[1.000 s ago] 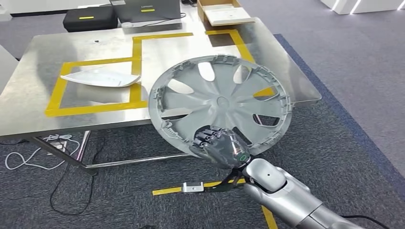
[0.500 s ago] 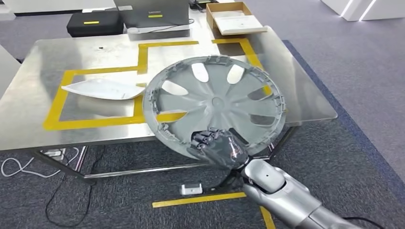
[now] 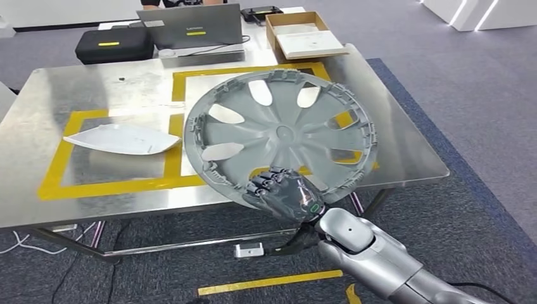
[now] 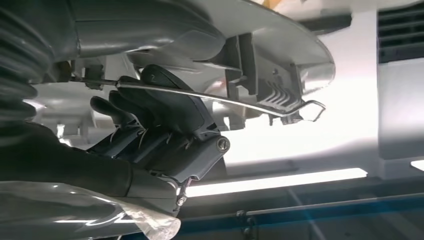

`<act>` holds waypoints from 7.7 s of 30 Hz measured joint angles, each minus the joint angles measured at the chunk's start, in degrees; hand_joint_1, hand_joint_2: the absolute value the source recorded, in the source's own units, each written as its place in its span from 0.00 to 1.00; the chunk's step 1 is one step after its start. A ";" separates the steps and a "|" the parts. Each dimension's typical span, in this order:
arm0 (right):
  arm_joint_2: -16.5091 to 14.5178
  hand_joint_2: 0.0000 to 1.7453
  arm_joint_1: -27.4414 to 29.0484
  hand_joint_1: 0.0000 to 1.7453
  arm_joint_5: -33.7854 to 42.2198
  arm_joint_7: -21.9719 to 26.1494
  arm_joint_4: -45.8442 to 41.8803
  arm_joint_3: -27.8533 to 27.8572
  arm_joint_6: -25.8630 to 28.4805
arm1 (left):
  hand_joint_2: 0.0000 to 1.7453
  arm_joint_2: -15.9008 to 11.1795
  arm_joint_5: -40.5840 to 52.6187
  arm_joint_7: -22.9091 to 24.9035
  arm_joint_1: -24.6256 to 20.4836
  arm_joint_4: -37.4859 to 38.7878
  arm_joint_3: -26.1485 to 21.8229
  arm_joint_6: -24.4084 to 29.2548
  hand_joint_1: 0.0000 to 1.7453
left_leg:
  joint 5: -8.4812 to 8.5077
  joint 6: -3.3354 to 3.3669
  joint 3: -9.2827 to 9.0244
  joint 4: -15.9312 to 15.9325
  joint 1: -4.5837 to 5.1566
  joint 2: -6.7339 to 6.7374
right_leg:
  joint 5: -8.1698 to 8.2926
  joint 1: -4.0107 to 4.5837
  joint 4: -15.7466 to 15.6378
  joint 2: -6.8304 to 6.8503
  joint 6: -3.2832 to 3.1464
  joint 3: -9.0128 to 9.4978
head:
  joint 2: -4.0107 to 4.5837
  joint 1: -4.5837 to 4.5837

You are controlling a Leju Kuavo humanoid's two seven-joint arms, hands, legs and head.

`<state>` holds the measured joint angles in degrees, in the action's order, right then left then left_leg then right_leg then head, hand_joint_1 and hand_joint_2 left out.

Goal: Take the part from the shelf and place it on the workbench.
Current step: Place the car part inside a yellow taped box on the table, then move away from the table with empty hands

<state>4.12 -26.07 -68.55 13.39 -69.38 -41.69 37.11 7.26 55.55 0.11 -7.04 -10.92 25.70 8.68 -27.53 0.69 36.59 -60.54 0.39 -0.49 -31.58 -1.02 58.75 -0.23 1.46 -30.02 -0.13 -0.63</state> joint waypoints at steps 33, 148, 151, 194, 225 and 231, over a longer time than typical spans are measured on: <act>-17.87 1.00 -22.77 1.00 6.51 5.89 19.28 -19.35 -15.41 | 1.00 2.17 9.03 -6.37 -3.14 -0.16 5.38 -8.42 0.00 | 1.49 -0.24 -0.70 1.25 -0.36 0.03 | 1.90 0.62 -0.12 0.14 -0.25 -2.90 | 0.00 0.20; -14.52 0.00 -6.55 0.00 41.42 16.69 6.54 9.84 -19.15 | 0.00 2.13 10.87 -2.38 -0.48 -0.08 2.44 -12.76 0.00 | -5.26 -1.98 2.04 -13.52 -0.96 0.36 | 4.93 0.76 -1.58 0.46 -1.78 -3.47 | 0.00 -0.11; -13.97 0.00 -4.61 0.00 44.71 18.29 4.12 10.47 -20.92 | 0.00 2.04 10.63 -1.96 -0.18 -0.07 2.13 -12.67 0.00 | -2.16 -0.83 -5.29 -4.14 -0.66 0.32 | 6.31 1.07 -1.32 0.45 -1.47 -5.35 | 0.00 -0.10; -3.93 0.00 23.28 0.00 50.90 7.61 53.15 48.61 -13.80 | 0.00 5.83 -9.72 15.07 2.88 0.08 -27.52 -4.73 0.00 | 1.09 2.47 -4.45 4.28 0.26 0.82 | -2.69 0.41 13.68 0.31 2.41 -7.55 | 0.00 0.44; -4.50 0.00 25.79 0.00 53.30 -8.45 57.15 59.35 -20.57 | 0.00 4.74 -16.65 2.67 6.57 -3.20 -23.35 10.35 0.00 | 1.71 2.32 -4.41 5.22 0.32 3.13 | 2.49 -0.07 15.47 0.57 2.66 -8.39 | 0.00 1.06; -7.66 0.00 25.21 0.00 55.18 -9.45 57.18 64.01 -21.08 | 0.00 2.60 -21.45 0.29 6.34 -1.90 -28.98 14.05 0.00 | 3.09 0.43 -1.09 1.72 0.24 6.39 | -1.44 0.01 -2.61 3.34 1.53 4.67 | 0.00 1.15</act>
<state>-3.54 -0.86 -13.36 3.94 -12.20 22.33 16.03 9.86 34.10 0.40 -0.70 -12.82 -3.28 22.74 -24.44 1.12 35.50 -58.83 0.63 5.90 -33.02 -1.01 56.14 3.11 2.98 -25.35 -0.13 0.52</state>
